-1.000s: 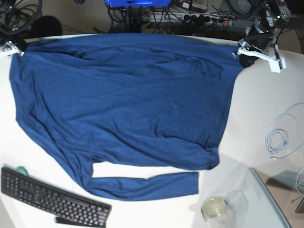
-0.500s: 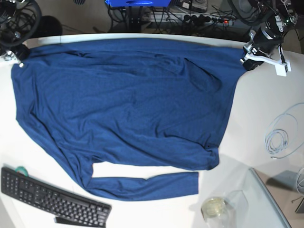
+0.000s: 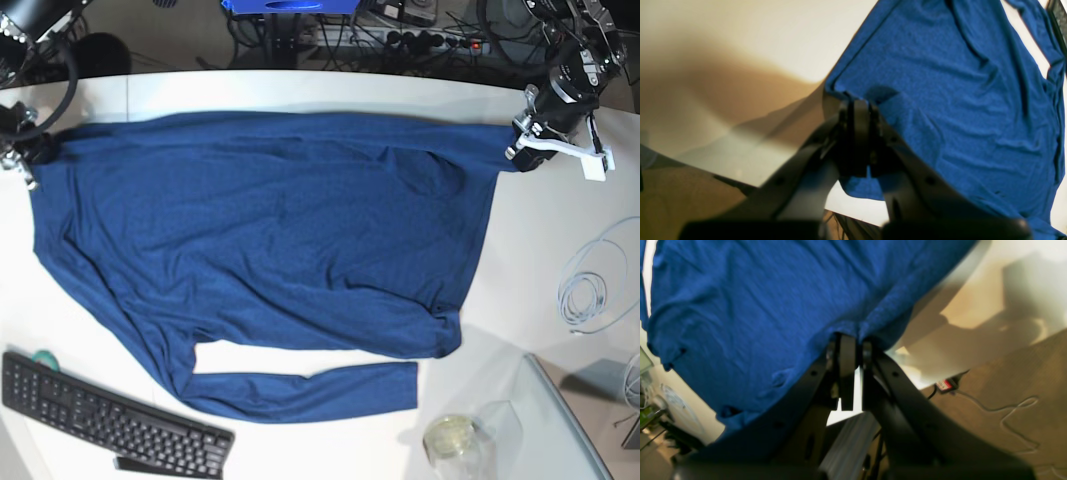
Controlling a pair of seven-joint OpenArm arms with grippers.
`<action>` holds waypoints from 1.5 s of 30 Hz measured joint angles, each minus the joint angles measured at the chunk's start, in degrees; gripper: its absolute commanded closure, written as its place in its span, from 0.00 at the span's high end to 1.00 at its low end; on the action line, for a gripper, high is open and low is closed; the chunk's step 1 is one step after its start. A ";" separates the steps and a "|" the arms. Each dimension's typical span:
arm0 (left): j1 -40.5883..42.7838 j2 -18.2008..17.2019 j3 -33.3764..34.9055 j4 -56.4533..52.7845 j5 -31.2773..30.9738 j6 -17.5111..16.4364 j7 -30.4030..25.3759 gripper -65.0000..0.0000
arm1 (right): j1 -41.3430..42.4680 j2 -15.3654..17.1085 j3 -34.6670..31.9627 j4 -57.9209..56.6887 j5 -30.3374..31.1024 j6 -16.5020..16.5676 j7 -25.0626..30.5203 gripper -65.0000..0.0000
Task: Layout the t-shirt on the table in an organized manner, then fold the t-shirt properly
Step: 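Release the corners and lift both grippers off the shirt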
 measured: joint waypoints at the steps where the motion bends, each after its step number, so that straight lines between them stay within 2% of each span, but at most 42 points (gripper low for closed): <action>1: -0.68 0.02 0.00 -0.17 0.39 0.55 -0.02 0.00 | 0.68 0.57 -0.02 -1.25 -0.07 -1.05 0.09 0.01; 5: -3.23 0.00 0.07 -2.10 0.07 0.39 -0.15 0.00 | 2.27 2.97 -4.39 -6.82 -0.31 -1.60 0.92 0.01; 8: -4.24 0.02 0.09 -3.65 0.07 0.39 -0.09 0.00 | 2.91 3.08 -6.27 -9.09 -0.42 -1.68 4.76 0.01; 11: -5.88 0.00 0.04 -5.29 0.72 0.57 2.16 0.00 | 2.95 3.21 -7.85 -10.95 -0.24 -1.68 7.08 0.01; 18: -9.29 -0.02 0.04 -8.20 0.52 0.48 2.16 0.00 | 3.02 3.21 -8.55 -13.77 -0.37 -1.75 11.41 0.01; 22: -10.58 -0.04 0.04 -10.29 0.50 0.55 2.21 0.00 | 3.85 3.10 -8.52 -14.19 -6.21 -2.10 12.87 0.01; 24: -11.04 -0.04 0.04 -10.86 0.52 0.57 2.16 0.00 | 4.31 3.04 -8.55 -14.19 -6.80 -2.10 14.05 0.01; 30: -11.50 -0.68 4.50 -10.97 3.19 0.39 1.99 0.00 | 4.96 3.08 -8.55 -15.47 -7.19 -2.10 15.17 0.01; 34: -12.96 -0.11 4.55 -11.17 5.60 0.57 1.90 0.00 | 4.92 3.08 -8.52 -16.26 -7.58 -2.10 15.13 0.01; 45: -13.66 0.35 4.37 -11.17 5.79 0.59 1.95 0.00 | 5.95 3.08 -8.52 -16.37 -7.58 -2.10 15.13 0.05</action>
